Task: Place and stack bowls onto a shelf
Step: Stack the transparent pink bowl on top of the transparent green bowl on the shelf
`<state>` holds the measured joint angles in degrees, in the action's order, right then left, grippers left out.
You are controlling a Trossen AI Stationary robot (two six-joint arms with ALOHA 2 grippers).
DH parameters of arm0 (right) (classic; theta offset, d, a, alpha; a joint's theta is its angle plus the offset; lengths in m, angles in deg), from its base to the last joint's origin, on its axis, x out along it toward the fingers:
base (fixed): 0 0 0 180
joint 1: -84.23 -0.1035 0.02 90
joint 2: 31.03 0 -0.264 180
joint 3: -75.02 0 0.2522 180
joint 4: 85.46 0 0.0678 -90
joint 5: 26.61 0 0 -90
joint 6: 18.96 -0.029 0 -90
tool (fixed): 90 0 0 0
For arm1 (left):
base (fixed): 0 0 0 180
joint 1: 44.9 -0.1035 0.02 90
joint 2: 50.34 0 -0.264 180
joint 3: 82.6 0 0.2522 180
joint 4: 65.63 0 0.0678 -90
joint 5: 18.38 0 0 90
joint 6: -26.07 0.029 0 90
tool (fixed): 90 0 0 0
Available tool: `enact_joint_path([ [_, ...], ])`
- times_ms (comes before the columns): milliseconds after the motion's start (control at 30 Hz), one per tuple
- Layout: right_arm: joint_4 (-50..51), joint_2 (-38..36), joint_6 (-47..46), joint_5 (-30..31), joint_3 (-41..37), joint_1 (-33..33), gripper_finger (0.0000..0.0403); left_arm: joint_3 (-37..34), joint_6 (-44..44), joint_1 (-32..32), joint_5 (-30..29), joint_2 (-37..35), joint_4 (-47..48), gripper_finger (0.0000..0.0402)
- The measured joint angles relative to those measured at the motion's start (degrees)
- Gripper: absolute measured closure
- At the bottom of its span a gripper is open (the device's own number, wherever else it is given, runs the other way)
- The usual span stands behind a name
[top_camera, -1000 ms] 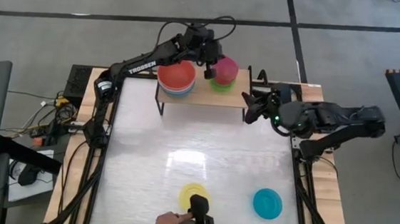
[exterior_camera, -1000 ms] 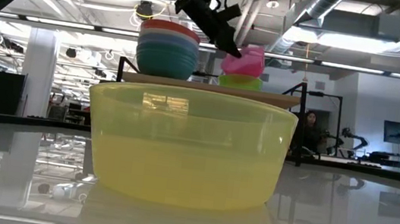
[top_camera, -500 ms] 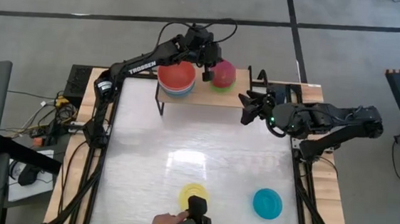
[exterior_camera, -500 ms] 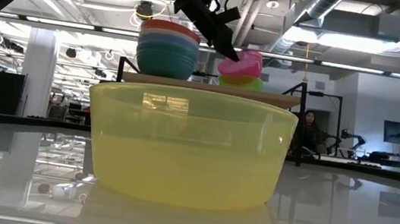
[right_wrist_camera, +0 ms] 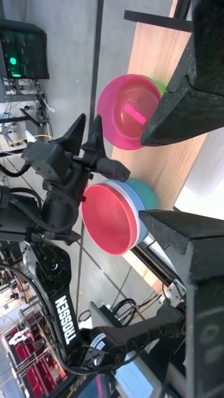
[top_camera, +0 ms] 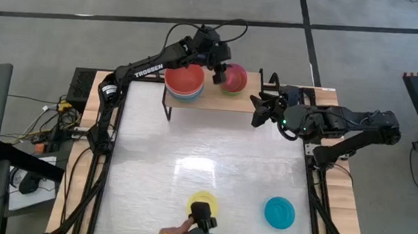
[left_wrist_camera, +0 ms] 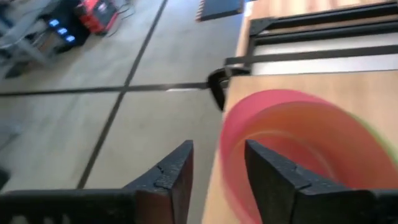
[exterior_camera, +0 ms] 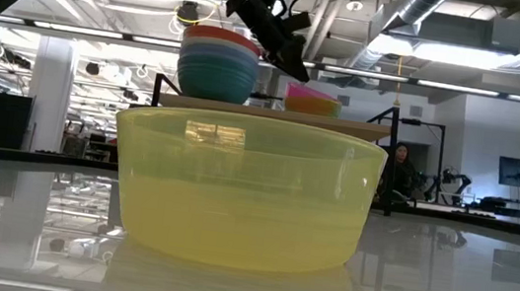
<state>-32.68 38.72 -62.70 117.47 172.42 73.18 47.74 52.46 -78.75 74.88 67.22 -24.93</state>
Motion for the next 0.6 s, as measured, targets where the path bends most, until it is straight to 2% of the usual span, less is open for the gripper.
enact_joint_path([
  [100,0.0,0.0,0.0,0.0,0.0,0.0,0.0200,0.0,-0.8,-0.1,-4.7,0.0,-0.9,0.0259],
  [233,1.1,0.0,0.0,0.0,0.1,0.0,0.0200,0.0,-1.2,-0.2,-7.3,0.0,-3.2,0.0262],
  [600,1.5,0.0,0.0,0.0,0.1,0.0,0.0200,-1.5,-1.3,-0.2,-5.2,0.6,-0.8,0.0279],
])
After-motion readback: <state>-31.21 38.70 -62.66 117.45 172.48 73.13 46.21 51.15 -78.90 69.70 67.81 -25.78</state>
